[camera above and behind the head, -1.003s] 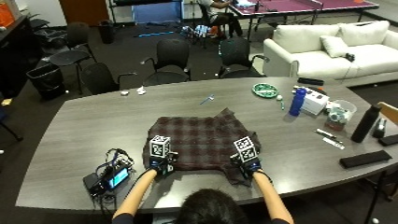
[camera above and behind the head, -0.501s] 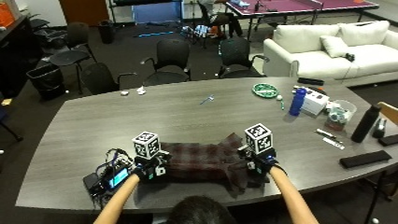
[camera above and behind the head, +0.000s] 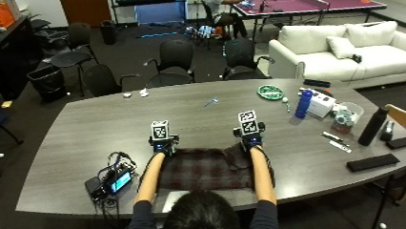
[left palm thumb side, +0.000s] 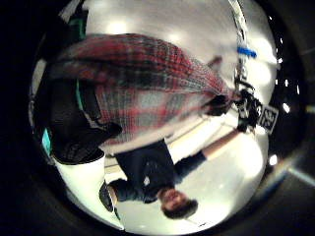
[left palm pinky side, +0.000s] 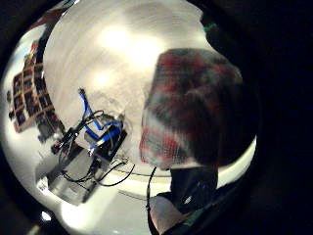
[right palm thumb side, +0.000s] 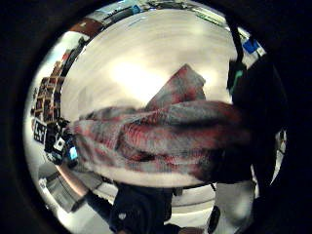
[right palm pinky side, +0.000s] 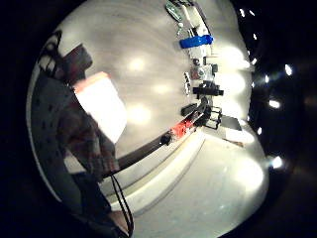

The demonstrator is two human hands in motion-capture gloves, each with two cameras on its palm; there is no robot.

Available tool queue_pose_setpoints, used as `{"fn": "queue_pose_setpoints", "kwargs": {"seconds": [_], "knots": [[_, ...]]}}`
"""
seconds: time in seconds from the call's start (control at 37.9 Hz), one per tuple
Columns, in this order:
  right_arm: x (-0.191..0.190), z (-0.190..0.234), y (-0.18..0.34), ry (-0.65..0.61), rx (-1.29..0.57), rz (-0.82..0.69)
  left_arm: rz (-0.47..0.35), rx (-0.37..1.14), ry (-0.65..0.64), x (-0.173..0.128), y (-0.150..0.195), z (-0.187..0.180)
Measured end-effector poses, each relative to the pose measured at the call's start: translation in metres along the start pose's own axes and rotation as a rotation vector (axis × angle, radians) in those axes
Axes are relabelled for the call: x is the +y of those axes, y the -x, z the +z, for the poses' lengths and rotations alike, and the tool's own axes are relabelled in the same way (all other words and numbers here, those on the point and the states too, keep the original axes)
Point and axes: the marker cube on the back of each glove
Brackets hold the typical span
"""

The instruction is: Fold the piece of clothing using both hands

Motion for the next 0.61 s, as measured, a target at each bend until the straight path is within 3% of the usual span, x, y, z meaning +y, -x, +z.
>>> {"fn": "queue_pose_setpoints", "kwargs": {"seconds": [0.13, 0.21, 0.4, 0.61], "knots": [[-0.008, 0.005, -0.001, -0.172, 0.019, 0.096, 0.045, -0.025, -0.087, -0.001, -0.004, 0.018], [-0.002, 0.006, -0.009, -0.198, 0.004, 0.136, 0.081, -0.013, -0.157, 0.016, -0.003, 0.021], [0.053, 0.041, -0.024, 0.121, -0.064, 0.213, 0.179, 0.038, -0.178, 0.065, 0.001, 0.038], [0.073, 0.120, -0.048, 0.348, -0.133, 0.430, 0.172, 0.046, -0.150, 0.061, 0.009, 0.089]]}}
